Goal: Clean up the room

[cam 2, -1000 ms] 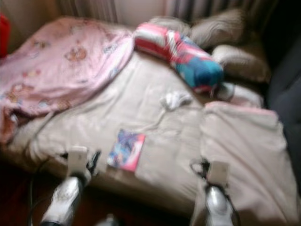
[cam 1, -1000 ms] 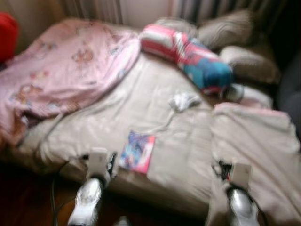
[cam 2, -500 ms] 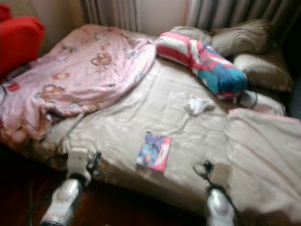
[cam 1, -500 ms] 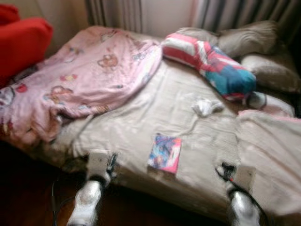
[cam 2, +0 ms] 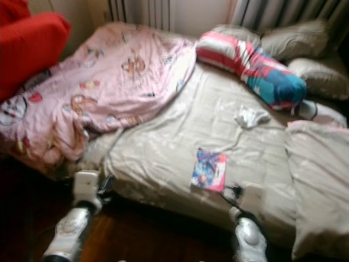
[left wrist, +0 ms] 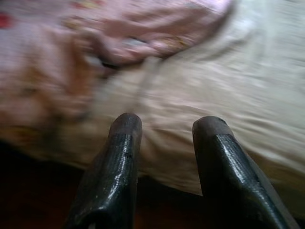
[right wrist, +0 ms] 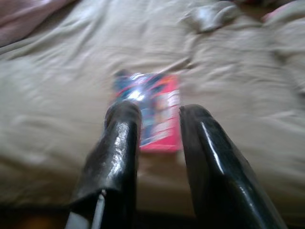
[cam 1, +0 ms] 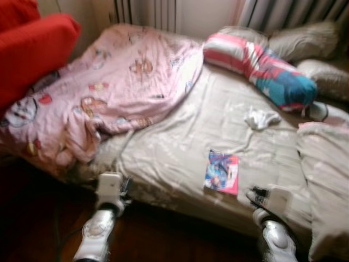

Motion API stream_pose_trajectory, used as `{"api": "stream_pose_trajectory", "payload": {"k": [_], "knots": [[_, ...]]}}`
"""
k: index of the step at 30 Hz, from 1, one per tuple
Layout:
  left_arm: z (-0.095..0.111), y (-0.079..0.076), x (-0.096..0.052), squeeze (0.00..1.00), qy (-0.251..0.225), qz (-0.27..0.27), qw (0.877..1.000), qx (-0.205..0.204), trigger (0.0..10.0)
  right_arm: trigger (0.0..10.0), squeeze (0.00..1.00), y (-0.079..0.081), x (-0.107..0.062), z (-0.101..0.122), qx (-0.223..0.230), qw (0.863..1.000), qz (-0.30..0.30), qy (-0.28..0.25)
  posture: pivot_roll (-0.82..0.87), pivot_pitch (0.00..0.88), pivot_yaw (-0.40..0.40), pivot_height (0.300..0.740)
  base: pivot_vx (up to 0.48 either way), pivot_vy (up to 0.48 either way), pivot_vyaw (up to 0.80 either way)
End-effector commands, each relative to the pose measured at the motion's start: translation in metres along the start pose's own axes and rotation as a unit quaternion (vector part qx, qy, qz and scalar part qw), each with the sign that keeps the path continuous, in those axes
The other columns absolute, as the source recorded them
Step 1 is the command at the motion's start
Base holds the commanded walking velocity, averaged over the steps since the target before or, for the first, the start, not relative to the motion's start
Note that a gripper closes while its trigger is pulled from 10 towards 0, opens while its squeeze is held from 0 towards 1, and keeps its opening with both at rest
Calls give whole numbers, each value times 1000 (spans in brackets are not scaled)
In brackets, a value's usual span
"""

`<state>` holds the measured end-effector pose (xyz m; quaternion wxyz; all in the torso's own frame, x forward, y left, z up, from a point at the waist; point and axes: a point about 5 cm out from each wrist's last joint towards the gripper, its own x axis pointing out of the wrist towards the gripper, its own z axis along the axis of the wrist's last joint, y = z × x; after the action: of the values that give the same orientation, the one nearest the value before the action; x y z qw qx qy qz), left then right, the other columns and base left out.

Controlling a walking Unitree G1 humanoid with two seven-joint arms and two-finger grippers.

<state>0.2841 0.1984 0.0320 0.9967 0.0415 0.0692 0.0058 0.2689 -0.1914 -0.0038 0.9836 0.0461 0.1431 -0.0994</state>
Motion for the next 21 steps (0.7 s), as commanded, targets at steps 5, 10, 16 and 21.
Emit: {"api": "stream_pose_trajectory", "payload": {"k": [5, 10, 16, 21], "knots": [[-5, -5, -3, 0, 12, -8, 1000, -7, 10000, 10000, 0, -13, -3, -5, 0, 1000, -20, 13, -13, 176, -26, 740, 0, 480, 0], [-5, -4, -3, 0, 13, -7, 1000, -7, 10000, 10000, 0, -12, -2, -4, 0, 1000, -20, 13, -13, 178, -26, 740, 0, 480, 0], [-3, -4, -3, 0, 9, -9, 1000, -5, 10000, 10000, 0, -9, -3, -7, 0, 1000, -15, 19, -9, 180, -24, 740, 0, 480, 0], [-3, -4, -3, 0, 9, -9, 1000, -4, 10000, 10000, 0, -9, -3, -7, -1, 1000, -13, 21, -5, 182, -25, 740, 0, 480, 0]]}}
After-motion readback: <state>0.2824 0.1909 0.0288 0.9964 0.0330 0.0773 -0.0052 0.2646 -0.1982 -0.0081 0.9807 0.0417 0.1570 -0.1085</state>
